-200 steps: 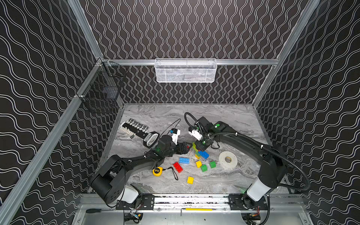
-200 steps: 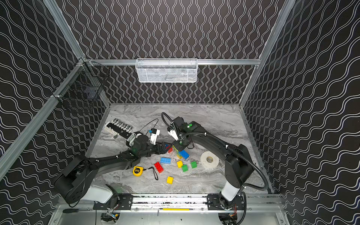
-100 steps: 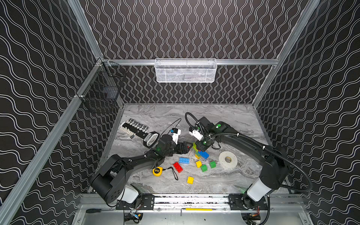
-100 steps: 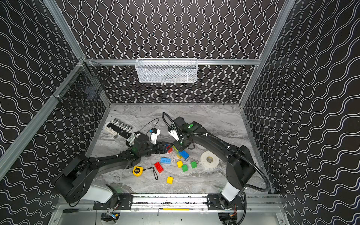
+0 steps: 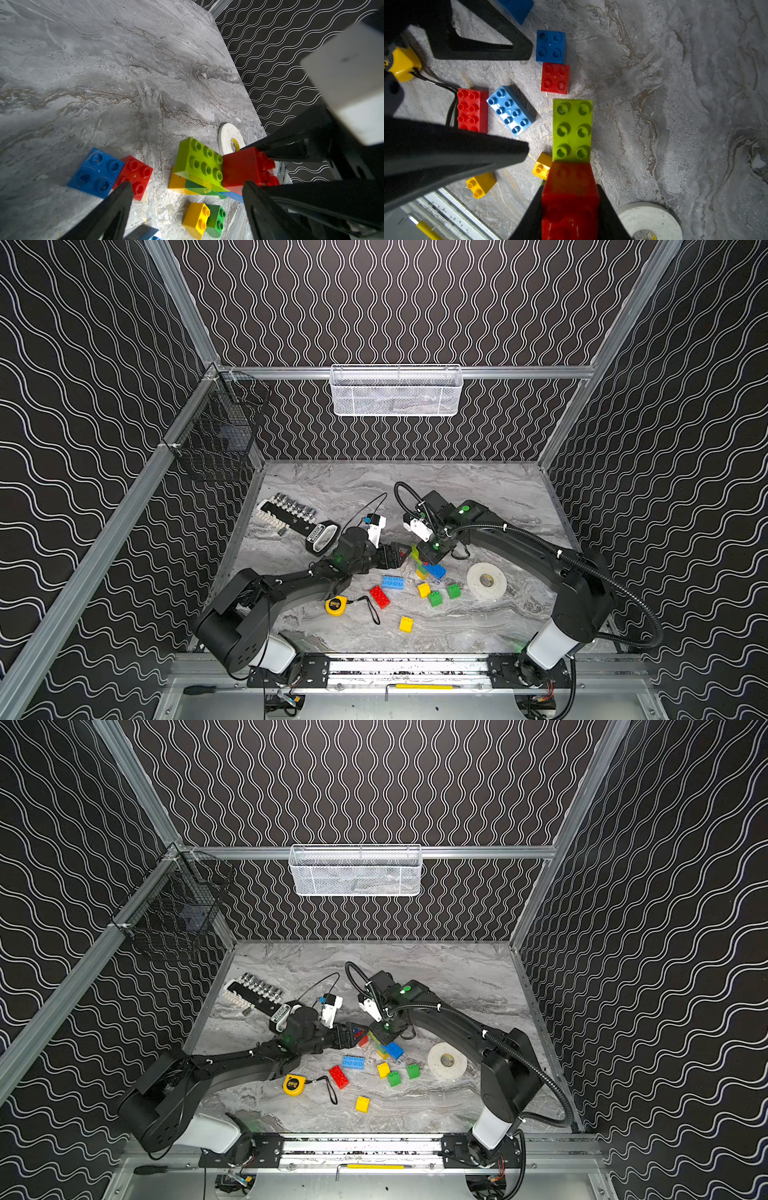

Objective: Assemble a fork with lego
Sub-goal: Assemble the lego brick with the lego brick.

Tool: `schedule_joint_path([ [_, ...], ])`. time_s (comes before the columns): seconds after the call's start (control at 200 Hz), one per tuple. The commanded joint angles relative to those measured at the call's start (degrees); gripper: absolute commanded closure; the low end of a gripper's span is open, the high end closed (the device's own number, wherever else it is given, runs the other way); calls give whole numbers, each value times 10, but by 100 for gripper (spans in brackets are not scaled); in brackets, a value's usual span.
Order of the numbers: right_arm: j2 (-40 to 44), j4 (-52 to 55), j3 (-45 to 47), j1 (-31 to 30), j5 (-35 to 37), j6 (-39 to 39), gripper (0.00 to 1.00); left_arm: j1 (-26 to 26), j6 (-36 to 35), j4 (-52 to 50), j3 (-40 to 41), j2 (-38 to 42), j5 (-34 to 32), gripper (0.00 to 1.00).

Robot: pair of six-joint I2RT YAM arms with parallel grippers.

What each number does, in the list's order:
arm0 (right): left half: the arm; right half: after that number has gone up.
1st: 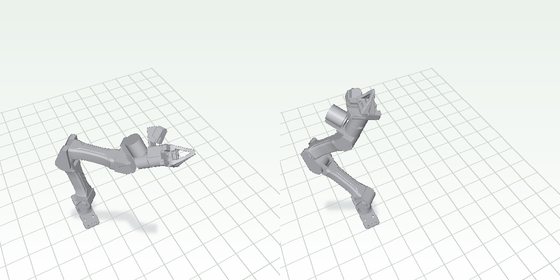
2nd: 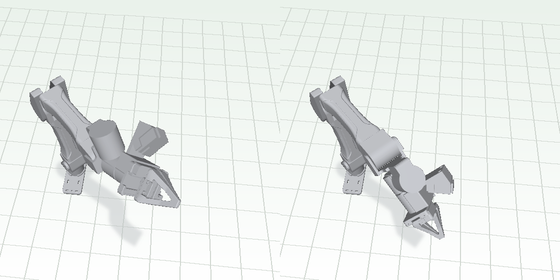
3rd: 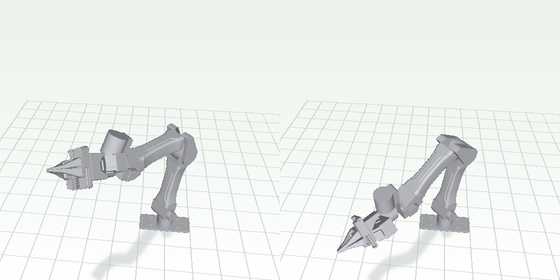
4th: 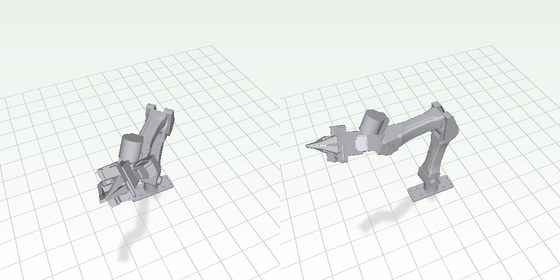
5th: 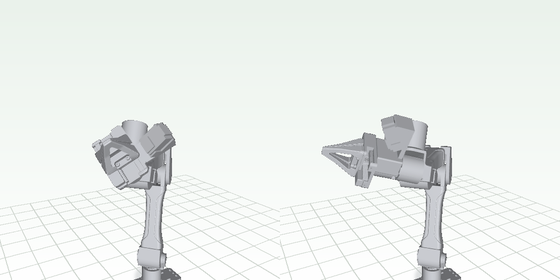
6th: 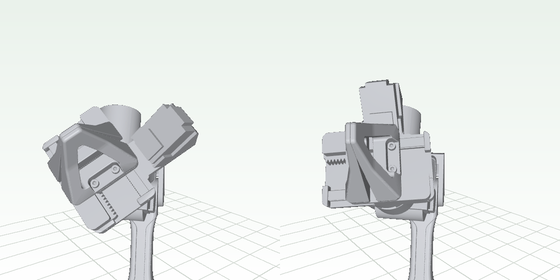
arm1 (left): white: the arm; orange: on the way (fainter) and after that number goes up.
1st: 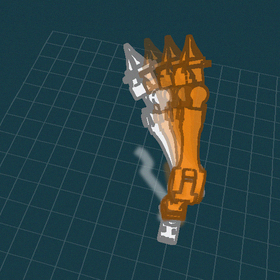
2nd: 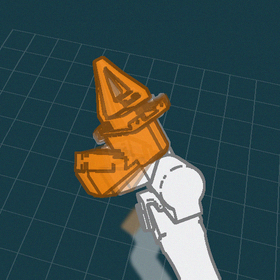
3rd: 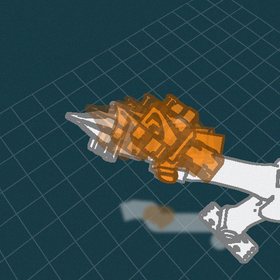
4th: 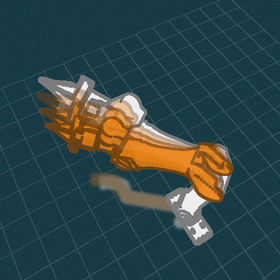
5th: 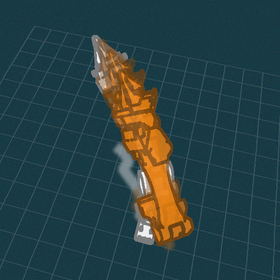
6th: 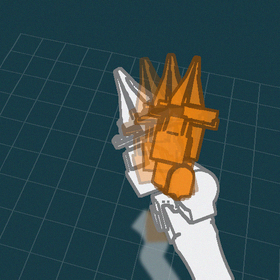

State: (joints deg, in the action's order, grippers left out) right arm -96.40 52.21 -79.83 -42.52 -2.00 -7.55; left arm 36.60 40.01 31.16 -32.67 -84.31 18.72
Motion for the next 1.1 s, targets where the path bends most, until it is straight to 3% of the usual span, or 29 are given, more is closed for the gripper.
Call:
schedule_joint_path([
  [0.0, -1, 22, 8, -1, 0, -4, 100, 0, -13, 14, -5, -3, 9, 13],
  [1.096, -1, 57, 53, -15, 43, -14, 100, 0, -16, 8, -10, -5, 5, 13],
])
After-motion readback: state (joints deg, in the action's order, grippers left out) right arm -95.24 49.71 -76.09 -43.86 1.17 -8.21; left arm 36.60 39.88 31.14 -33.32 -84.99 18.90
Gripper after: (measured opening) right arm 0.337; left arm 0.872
